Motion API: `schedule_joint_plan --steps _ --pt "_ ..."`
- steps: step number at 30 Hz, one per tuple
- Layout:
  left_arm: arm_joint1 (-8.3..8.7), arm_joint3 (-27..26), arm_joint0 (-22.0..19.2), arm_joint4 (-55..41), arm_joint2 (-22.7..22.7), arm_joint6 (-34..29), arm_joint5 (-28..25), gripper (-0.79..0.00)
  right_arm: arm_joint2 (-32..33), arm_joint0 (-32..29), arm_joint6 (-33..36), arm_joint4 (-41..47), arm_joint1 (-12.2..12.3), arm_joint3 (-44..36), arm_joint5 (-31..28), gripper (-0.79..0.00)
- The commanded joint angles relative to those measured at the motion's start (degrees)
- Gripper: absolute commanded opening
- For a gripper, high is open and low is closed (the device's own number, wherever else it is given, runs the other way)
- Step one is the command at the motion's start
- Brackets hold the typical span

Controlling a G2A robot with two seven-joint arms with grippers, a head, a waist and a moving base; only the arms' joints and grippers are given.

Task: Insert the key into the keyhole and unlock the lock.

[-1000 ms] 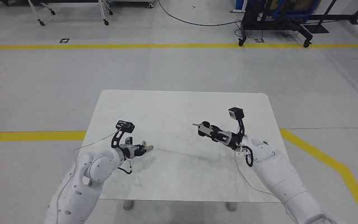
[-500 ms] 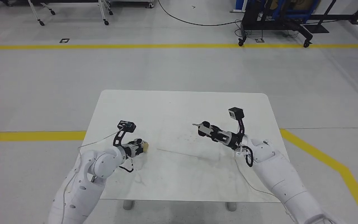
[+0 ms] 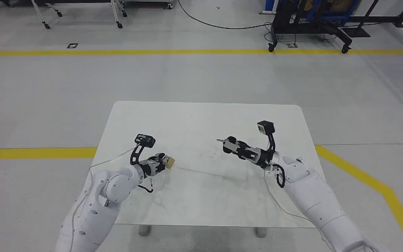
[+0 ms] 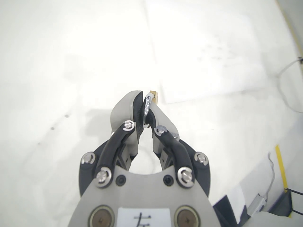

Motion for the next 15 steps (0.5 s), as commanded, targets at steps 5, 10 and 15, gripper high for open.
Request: schedule_joint_plan --steps 5,10,15 --pt "-0.29 7.29 -3.40 -28.27 -2.88 -5.32 -8.03 -0.785 0.00 0.00 0.00 0.00 0.00 0.00 0.00 -0.785" --pt "-1.20 12.36 -8.10 -38.22 -0.40 -6.95 -9.21 -0.785 0.00 0.00 0.00 0.00 0.00 0.00 0.00 -0.785" --pt "-2.07 15.95 -11.14 -43.51 1.87 -6.33 -8.25 -0.785 0.00 0.00 0.00 0.00 0.00 0.00 0.00 -0.785"
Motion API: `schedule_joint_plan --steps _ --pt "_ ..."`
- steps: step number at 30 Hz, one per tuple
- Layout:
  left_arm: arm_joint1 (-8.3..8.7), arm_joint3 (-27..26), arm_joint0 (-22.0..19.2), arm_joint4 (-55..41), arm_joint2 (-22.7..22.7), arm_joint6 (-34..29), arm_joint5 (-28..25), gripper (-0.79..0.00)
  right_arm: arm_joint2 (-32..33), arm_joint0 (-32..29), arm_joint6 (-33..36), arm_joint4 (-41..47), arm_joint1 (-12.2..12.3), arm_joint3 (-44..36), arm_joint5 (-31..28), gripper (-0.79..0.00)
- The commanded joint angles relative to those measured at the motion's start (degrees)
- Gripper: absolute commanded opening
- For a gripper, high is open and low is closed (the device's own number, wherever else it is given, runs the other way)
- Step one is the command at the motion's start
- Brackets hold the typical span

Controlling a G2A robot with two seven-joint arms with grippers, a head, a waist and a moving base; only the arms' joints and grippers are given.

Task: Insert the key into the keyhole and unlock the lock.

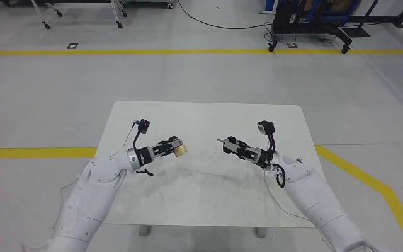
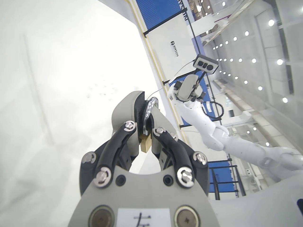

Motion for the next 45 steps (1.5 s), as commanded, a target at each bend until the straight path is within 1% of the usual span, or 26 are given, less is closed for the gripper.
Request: schedule_joint_plan --steps 1,6,8,9,10,12,13,14,17,19,22,23,26,30,32,45 --pt "0.01 -0.04 0.05 0.54 -0.01 0.01 0.02 -0.785 0.00 0.00 0.00 0.00 0.00 0.00 0.00 -0.785" --pt "-0.01 -0.14 0.16 0.52 0.05 0.20 0.14 -0.785 0.00 0.00 0.00 0.00 0.00 0.00 0.00 -0.785" --pt "-0.24 -0.92 0.72 -2.01 0.69 0.60 2.33 -0.785 0.00 0.00 0.00 0.00 0.00 0.00 0.00 -0.785" --pt "-0.47 -1.00 0.86 -5.36 0.92 0.74 4.57 -0.785 0.07 -0.16 -0.59 -0.14 -0.02 -0.27 0.57 -0.785" --pt "-0.74 -0.35 0.74 -10.42 1.37 -0.55 9.31 -0.785 0.36 -0.33 -1.66 -0.84 -0.02 -0.76 1.13 -0.785" --pt "-1.19 0.79 -0.91 -17.37 1.61 -1.78 16.05 -0.785 1.11 -0.79 -3.96 -2.47 -0.02 -1.25 1.23 -0.785" --pt "-1.48 1.83 -1.56 -21.13 2.13 -2.70 20.41 -0.785 1.40 -1.06 -4.89 -3.04 -0.02 -1.46 1.11 -0.785" --pt "-1.71 2.14 -2.68 -23.06 2.20 -2.50 21.60 -0.785 1.79 -1.32 -5.88 -3.51 -0.01 -1.59 0.84 -0.785" --pt "-2.53 4.25 -4.11 -27.51 3.82 -0.86 25.35 -0.785 3.45 -2.14 -10.06 -6.53 0.01 -1.92 -0.13 -0.785" --pt "-2.96 5.57 -5.38 -27.33 5.86 -0.22 29.38 -0.785 4.60 -2.90 -13.34 -9.29 -0.03 -2.46 -0.84 -0.785" --pt "-3.67 7.62 -7.95 -27.39 9.21 -1.45 36.34 -0.785 6.18 -4.35 -17.72 -13.62 -0.11 -4.01 -1.65 -0.785" --pt "-3.92 8.04 -9.12 -26.96 10.20 -1.75 37.31 -0.785 6.68 -4.86 -18.89 -14.92 -0.11 -4.60 -1.65 -0.785" --pt "-5.00 10.31 -11.87 -29.14 12.43 -1.53 39.05 -0.785 7.98 -6.02 -21.85 -17.62 -0.13 -5.02 -1.45 -0.785" --pt "-6.26 12.35 -15.52 -29.62 14.84 -0.22 38.90 -0.785 8.57 -6.98 -24.94 -18.68 -0.36 -5.40 -0.99 -0.785" --pt "-6.65 13.28 -16.62 -30.08 15.32 0.02 38.69 -0.785 8.29 -7.32 -25.19 -18.15 -0.46 -5.27 -0.60 -0.785" --pt "-6.65 13.28 -16.62 -30.08 15.32 0.02 38.69 -0.785 8.29 -7.32 -25.19 -18.15 -0.46 -5.27 -0.60 -0.785"
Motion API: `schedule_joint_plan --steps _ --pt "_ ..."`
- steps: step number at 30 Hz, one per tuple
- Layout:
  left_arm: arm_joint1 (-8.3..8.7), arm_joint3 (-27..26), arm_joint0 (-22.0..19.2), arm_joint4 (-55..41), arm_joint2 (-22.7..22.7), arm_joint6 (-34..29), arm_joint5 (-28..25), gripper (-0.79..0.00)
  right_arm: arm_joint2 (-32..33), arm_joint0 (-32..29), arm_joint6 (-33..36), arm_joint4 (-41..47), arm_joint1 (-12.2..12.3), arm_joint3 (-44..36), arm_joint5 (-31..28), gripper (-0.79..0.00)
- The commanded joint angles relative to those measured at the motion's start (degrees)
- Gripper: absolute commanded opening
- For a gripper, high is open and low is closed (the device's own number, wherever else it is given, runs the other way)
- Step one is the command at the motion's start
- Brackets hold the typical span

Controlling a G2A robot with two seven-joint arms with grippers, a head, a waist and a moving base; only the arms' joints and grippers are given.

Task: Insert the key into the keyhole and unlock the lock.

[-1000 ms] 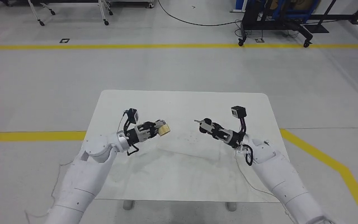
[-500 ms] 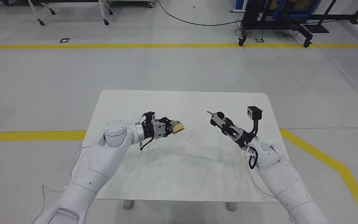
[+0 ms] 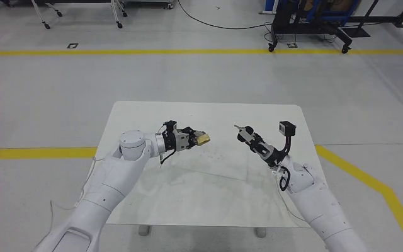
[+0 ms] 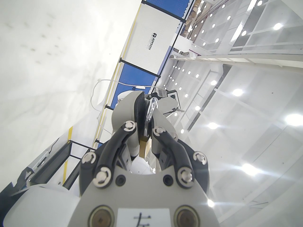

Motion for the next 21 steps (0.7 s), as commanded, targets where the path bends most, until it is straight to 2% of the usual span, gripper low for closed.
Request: schedule_joint_plan --steps 1,4,7,10,15,18,21 --pt "0.00 0.00 0.00 0.00 0.00 0.00 0.00 -0.785 0.00 0.00 0.00 0.00 0.00 0.00 0.00 -0.785" --pt "-0.03 -0.19 0.40 -0.23 -0.11 0.71 -0.38 -0.785 -1.06 -0.91 0.49 2.19 -0.15 -1.15 1.30 -0.785" --pt "-0.29 -1.32 1.67 -1.13 -0.42 4.87 -1.23 -0.785 -0.63 -2.20 2.23 6.40 0.14 -3.18 6.91 -0.785" --pt "-0.98 -1.40 1.41 -1.70 0.40 9.07 -1.13 -0.785 1.02 -4.29 6.73 16.72 0.78 -8.13 18.41 -0.785" --pt "-3.39 2.21 -1.69 -4.30 4.82 11.20 0.24 -0.785 8.04 -10.53 12.77 17.64 2.87 -19.29 38.17 -0.785" --pt "-5.22 5.31 -3.70 -6.36 7.39 12.49 -1.25 -0.785 9.93 -14.08 12.12 15.85 3.37 -24.37 45.92 -0.785" --pt "-6.87 8.14 -4.88 -8.57 9.12 13.51 -3.43 -0.785 9.96 -15.92 11.17 15.69 3.39 -27.40 50.24 -0.785"
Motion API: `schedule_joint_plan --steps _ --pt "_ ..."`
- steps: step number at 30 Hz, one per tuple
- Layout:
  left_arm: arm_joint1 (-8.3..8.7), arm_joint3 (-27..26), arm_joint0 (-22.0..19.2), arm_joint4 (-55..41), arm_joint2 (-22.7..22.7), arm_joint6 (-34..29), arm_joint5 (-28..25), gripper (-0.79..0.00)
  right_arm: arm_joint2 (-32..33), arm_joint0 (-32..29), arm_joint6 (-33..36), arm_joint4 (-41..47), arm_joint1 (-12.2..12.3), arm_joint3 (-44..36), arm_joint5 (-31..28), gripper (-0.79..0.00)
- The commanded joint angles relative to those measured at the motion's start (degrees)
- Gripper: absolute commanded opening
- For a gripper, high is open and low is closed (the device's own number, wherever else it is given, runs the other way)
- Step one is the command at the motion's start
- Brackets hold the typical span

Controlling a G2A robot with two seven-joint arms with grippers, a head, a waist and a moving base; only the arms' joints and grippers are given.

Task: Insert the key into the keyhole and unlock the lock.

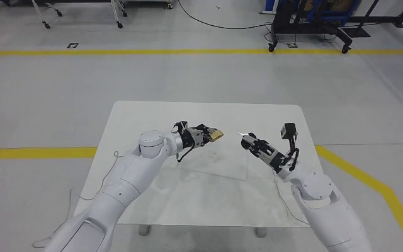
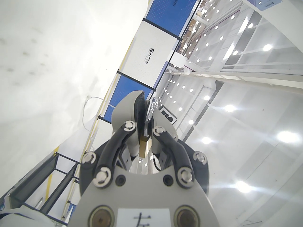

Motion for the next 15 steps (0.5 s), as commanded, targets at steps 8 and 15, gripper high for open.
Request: schedule_joint_plan --steps 8,15 --pt "-3.14 6.87 -2.44 -2.80 2.88 -1.14 -1.84 -0.785 -1.06 -3.19 -4.32 -0.43 -0.38 -4.18 5.51 -0.785" --pt "-3.14 6.87 -2.44 -2.80 2.88 -1.14 -1.84 -0.785 -1.06 -3.19 -4.32 -0.43 -0.38 -4.18 5.51 -0.785"
